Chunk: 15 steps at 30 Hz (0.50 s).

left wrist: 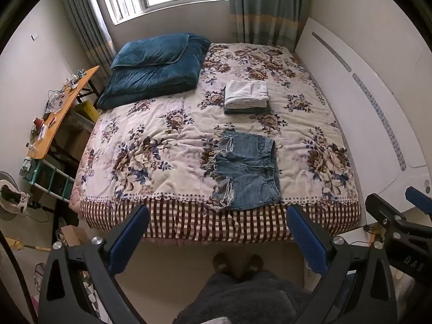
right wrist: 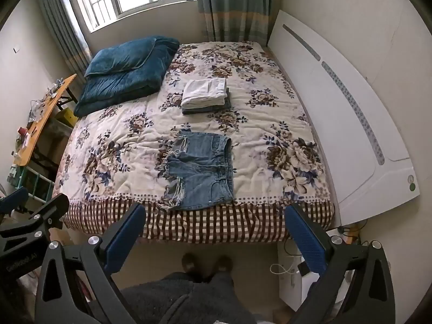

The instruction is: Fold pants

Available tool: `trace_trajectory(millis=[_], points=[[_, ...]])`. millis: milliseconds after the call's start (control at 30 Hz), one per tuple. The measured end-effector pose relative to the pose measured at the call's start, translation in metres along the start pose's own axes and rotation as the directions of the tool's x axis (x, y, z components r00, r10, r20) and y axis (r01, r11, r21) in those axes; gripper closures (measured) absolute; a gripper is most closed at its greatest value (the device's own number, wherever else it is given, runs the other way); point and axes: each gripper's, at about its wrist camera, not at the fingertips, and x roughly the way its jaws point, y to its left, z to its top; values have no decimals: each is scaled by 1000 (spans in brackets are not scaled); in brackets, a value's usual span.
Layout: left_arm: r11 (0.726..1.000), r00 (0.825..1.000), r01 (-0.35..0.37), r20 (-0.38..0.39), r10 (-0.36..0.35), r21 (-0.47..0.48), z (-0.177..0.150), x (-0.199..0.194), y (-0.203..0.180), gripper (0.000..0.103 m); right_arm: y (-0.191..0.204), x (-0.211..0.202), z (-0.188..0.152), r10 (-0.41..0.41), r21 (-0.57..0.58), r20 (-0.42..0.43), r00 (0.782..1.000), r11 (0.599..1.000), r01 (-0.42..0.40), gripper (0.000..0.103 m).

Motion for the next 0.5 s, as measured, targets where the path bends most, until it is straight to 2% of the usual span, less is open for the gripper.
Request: trace_trajectory(millis=[33,233,500], points=[[1000,1000,-7,-21,7,9,1,1,-1,0,0,0,0,-3,-1,-5,1000,1000,3,0],[1000,1000,14,-21,-14,2,1,2,-2,0,-1,0,-1,7,6,-2,1000,1000,-7,0],[1000,1000,9,-16,-9,-2,2,-1,0,0,-1,0,-1,10,8,-4,1000,1000,-10,0]])
